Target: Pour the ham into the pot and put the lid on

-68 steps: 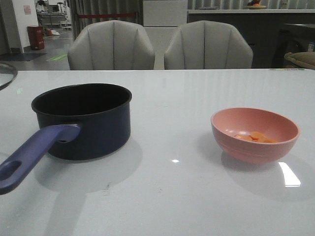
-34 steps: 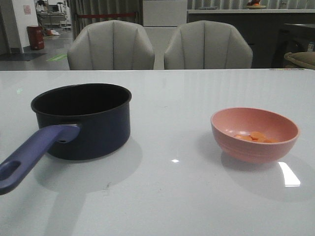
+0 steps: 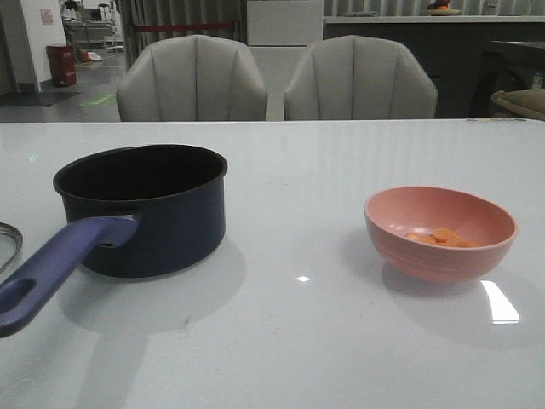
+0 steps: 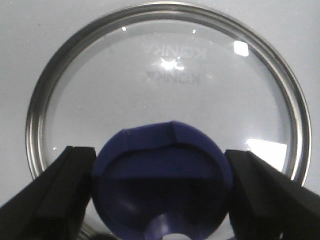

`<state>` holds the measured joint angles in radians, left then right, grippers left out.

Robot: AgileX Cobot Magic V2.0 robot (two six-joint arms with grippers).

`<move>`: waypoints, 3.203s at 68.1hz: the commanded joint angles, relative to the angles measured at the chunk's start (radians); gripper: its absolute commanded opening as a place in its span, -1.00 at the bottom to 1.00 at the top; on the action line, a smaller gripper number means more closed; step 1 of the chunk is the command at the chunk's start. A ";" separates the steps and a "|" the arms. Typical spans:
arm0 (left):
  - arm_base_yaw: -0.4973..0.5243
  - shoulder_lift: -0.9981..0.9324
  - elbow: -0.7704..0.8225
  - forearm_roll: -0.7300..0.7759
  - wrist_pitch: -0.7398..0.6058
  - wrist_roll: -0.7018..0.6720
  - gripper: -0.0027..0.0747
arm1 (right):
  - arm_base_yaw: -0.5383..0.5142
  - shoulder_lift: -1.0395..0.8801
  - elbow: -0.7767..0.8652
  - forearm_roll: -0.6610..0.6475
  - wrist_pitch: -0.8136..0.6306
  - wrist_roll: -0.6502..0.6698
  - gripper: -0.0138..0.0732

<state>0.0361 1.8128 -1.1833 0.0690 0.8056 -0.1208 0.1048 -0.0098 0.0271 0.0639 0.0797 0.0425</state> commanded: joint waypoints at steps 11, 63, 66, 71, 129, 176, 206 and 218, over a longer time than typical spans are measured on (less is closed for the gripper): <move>-0.008 -0.035 -0.056 0.002 0.030 0.002 0.47 | -0.004 -0.020 -0.005 -0.012 -0.080 -0.005 -0.32; -0.166 -0.573 0.079 -0.012 -0.087 0.006 0.44 | -0.004 -0.020 -0.005 -0.012 -0.080 -0.005 -0.32; -0.170 -0.625 0.122 -0.028 -0.135 0.006 0.44 | -0.004 -0.020 -0.005 -0.012 -0.080 -0.005 -0.32; -0.174 -0.702 0.176 -0.060 -0.194 0.006 0.44 | -0.004 -0.020 -0.005 -0.012 -0.080 -0.005 -0.32; -0.432 -1.581 0.822 -0.107 -0.556 0.006 0.44 | -0.004 -0.021 -0.005 -0.012 -0.087 -0.006 -0.32; -0.432 -1.628 0.833 -0.082 -0.537 0.006 0.44 | -0.007 0.259 -0.289 -0.016 0.035 -0.022 -0.32; -0.432 -1.628 0.833 -0.078 -0.539 0.006 0.44 | -0.007 0.535 -0.383 0.017 0.082 -0.016 -0.13; -0.432 -1.628 0.833 -0.078 -0.545 0.006 0.44 | -0.007 0.742 -0.530 0.017 0.158 -0.016 0.42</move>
<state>-0.3871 0.1730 -0.3242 -0.0072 0.3456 -0.1138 0.1039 0.6336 -0.4092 0.0780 0.2761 0.0335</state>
